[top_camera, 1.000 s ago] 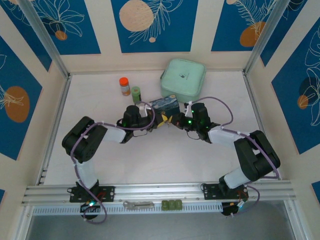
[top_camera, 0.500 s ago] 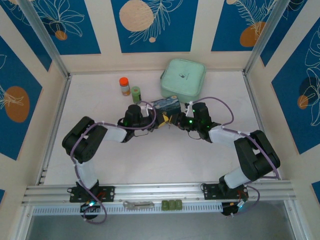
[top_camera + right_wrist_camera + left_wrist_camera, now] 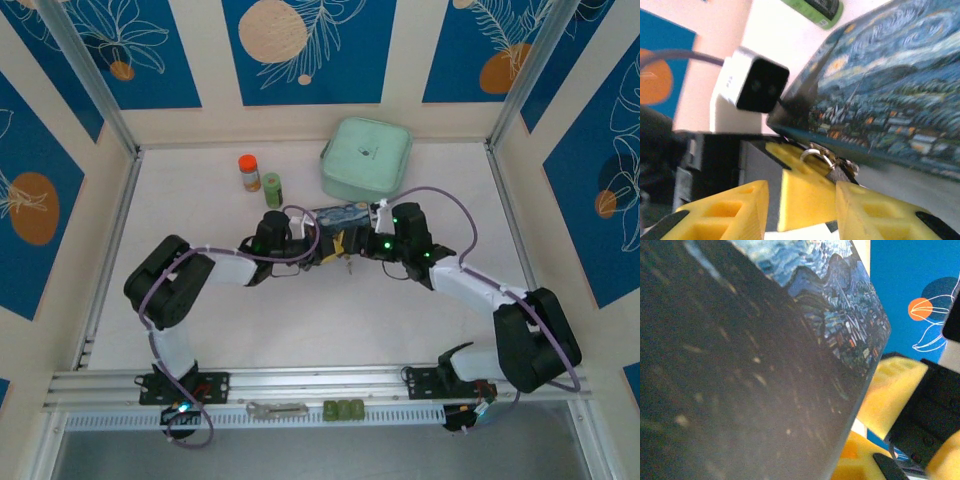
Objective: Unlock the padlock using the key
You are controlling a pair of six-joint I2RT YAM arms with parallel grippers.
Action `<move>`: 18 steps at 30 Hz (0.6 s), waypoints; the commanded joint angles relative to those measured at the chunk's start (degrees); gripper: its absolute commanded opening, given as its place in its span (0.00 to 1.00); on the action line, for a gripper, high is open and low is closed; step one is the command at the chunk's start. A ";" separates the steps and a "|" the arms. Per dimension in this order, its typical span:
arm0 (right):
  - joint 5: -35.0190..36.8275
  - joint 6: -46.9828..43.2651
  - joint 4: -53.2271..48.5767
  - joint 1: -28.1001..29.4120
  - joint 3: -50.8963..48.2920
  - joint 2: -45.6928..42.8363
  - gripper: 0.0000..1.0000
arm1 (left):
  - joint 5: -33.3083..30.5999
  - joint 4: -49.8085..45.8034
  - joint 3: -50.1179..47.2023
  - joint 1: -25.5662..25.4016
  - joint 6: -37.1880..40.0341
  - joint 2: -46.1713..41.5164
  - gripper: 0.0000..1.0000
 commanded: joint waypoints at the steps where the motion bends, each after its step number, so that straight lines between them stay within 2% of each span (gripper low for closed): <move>1: 8.12 -12.21 -13.53 3.82 4.83 -1.35 0.37 | 2.23 -0.33 2.08 -0.01 1.18 -2.66 0.00; 4: 14.04 -17.49 -19.23 6.15 5.50 -3.57 0.34 | 2.22 -1.99 2.47 0.28 1.53 -3.01 0.00; 9: 18.37 -20.36 -23.89 7.95 4.92 -5.84 0.38 | 2.21 -3.29 2.96 0.60 1.67 -3.10 0.00; 12: 23.56 -23.67 -25.17 10.09 5.97 -4.48 0.38 | 2.48 -4.07 3.04 0.65 1.85 -3.26 0.00; 18: 28.22 -29.25 -26.18 12.72 9.85 0.37 0.37 | 2.92 -5.50 3.40 0.68 2.13 -3.54 0.00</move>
